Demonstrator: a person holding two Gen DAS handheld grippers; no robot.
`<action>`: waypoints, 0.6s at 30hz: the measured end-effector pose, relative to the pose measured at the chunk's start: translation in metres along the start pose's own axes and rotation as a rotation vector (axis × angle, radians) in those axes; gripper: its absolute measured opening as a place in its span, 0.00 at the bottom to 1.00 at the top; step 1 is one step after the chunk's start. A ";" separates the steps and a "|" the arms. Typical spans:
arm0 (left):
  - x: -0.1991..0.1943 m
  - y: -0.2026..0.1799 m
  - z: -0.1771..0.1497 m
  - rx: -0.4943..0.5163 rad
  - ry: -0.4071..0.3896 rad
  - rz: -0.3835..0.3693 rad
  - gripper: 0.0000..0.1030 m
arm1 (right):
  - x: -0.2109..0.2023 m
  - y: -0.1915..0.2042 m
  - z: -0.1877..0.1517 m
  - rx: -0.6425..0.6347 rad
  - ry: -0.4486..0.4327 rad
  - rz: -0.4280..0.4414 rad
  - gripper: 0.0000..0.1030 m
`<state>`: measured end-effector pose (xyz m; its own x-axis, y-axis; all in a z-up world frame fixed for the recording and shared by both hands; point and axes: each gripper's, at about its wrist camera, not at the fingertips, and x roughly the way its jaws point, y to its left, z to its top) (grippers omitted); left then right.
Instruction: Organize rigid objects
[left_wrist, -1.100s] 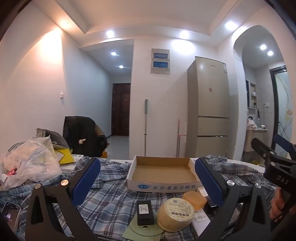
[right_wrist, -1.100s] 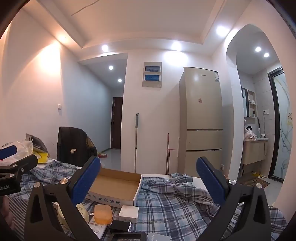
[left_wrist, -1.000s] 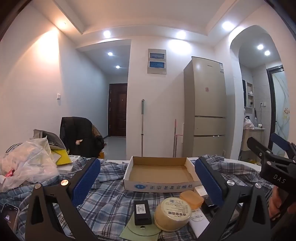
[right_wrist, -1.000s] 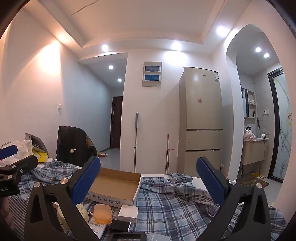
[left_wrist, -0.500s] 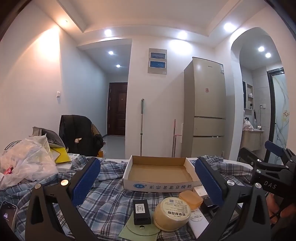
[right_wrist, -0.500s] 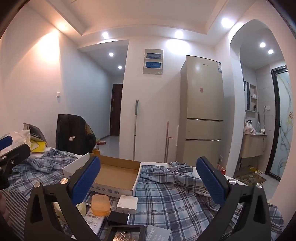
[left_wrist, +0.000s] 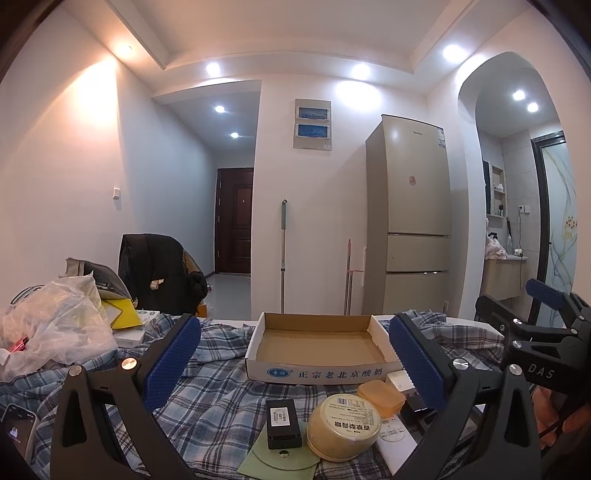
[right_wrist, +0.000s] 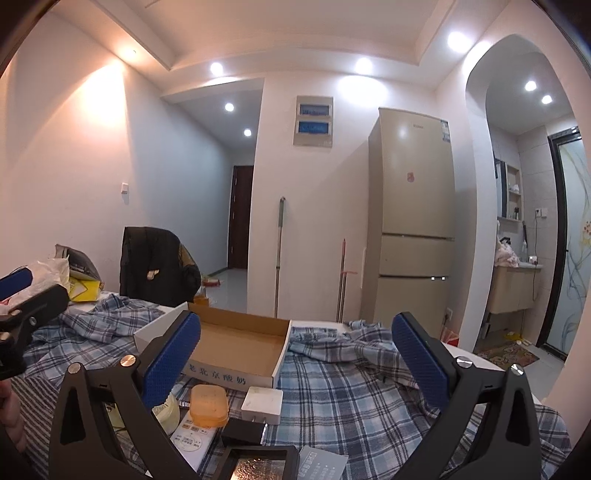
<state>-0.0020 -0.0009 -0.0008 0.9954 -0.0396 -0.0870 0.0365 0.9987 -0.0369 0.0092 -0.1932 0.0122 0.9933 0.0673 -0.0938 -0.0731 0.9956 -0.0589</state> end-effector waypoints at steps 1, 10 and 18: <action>0.000 0.000 0.000 0.002 0.001 -0.012 1.00 | 0.000 0.001 0.001 -0.009 -0.002 0.000 1.00; -0.001 -0.011 0.000 0.032 0.003 -0.068 1.00 | -0.004 0.003 0.004 -0.022 -0.026 0.001 1.00; 0.000 -0.013 0.001 0.041 0.011 -0.019 1.00 | -0.005 0.007 0.002 -0.023 -0.041 -0.001 1.00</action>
<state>-0.0022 -0.0135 0.0002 0.9935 -0.0590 -0.0973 0.0595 0.9982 0.0024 0.0040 -0.1864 0.0143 0.9962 0.0689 -0.0533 -0.0731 0.9940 -0.0817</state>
